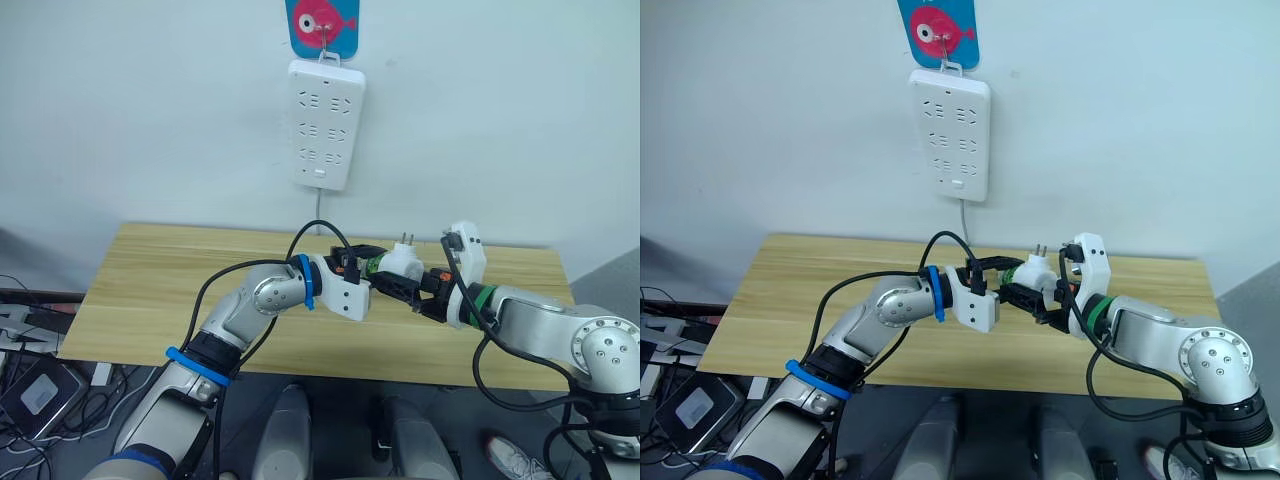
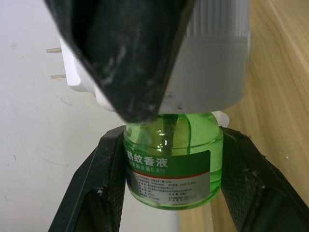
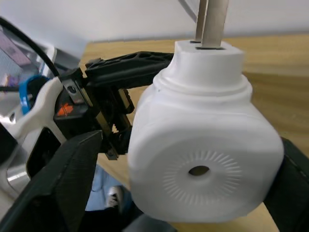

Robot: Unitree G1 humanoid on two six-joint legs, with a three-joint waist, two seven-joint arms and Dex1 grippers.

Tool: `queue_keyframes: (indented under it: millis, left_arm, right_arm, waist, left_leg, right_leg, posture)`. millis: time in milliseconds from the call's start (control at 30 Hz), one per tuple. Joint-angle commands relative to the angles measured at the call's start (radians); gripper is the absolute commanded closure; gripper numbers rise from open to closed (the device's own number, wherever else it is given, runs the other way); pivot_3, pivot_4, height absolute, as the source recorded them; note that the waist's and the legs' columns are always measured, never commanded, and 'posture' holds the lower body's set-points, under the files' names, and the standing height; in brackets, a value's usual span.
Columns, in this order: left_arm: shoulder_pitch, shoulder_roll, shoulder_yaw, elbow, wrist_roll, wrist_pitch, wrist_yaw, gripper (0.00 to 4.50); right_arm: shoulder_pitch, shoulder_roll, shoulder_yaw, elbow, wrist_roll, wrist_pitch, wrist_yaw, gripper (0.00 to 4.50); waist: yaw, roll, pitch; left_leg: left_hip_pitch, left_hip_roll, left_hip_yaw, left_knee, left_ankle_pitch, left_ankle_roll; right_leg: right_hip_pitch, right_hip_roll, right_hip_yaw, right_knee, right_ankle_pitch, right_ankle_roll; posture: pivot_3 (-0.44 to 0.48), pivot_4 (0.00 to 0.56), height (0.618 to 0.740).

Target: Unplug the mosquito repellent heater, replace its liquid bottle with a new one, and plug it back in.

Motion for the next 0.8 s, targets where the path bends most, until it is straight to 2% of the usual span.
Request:
queue_keyframes:
  millis: [33,167,267,367,567,800]
  left_arm:
    - [0.009,-0.014,0.001,-0.008,-0.031,0.021,0.016,2.22]
    - [0.079,-0.133,0.095,-0.023,-0.320,0.270,-0.055,2.22]
    - [0.123,-0.208,0.147,-0.062,-0.535,0.446,-0.144,2.22]
    - [0.136,-0.275,0.209,-0.096,-0.689,0.618,-0.148,2.22]
    - [0.116,-0.301,0.226,-0.124,-0.733,0.690,-0.143,2.22]
    - [0.115,-0.278,0.199,-0.150,-0.709,0.668,-0.163,2.22]
  right_arm:
    - [-0.002,-0.029,-0.053,-0.084,-0.026,-0.034,0.075,0.00]
    - [0.029,-0.036,-0.163,-0.146,-0.145,-0.138,0.104,0.00]
    - [0.075,-0.027,-0.139,-0.221,-0.249,-0.165,0.149,0.00]
    - [0.122,0.018,-0.070,-0.262,-0.403,-0.203,0.157,0.00]
    - [0.112,0.166,0.024,-0.240,-0.586,-0.249,0.135,0.00]
    - [0.047,0.295,0.053,-0.170,-0.690,-0.228,0.137,0.00]
  waist:
    - [0.000,0.000,0.000]
    - [-0.001,0.000,0.000]
    - [-0.003,0.000,0.000]
    - [-0.008,0.000,0.000]
    - [-0.027,0.000,-0.001]
    - [-0.032,0.000,-0.001]
  left_leg:
    - [0.000,0.000,0.000,0.000,0.000,0.000]
    - [0.000,0.000,0.000,0.000,0.000,0.000]
    - [0.000,0.000,-0.001,0.000,0.000,0.000]
    - [0.000,0.001,-0.002,0.000,0.000,0.000]
    - [0.000,0.000,-0.001,0.002,0.000,0.000]
    - [0.000,0.000,-0.001,0.001,0.000,0.000]
  right_leg:
    - [0.000,0.000,0.000,0.000,0.000,0.000]
    - [0.000,0.000,0.000,0.000,0.000,0.000]
    - [0.000,0.000,-0.001,0.000,0.000,0.000]
    - [0.000,0.001,-0.002,0.000,0.000,0.000]
    - [0.000,0.001,0.000,0.001,0.000,0.001]
    - [0.000,0.001,-0.001,0.000,0.000,0.001]
  posture:
    - [0.226,0.243,0.740]
    - [0.205,0.248,0.740]
    - [0.186,0.247,0.740]
    - [0.179,0.247,0.740]
    - [0.167,0.250,0.740]
    - [0.168,0.251,0.740]
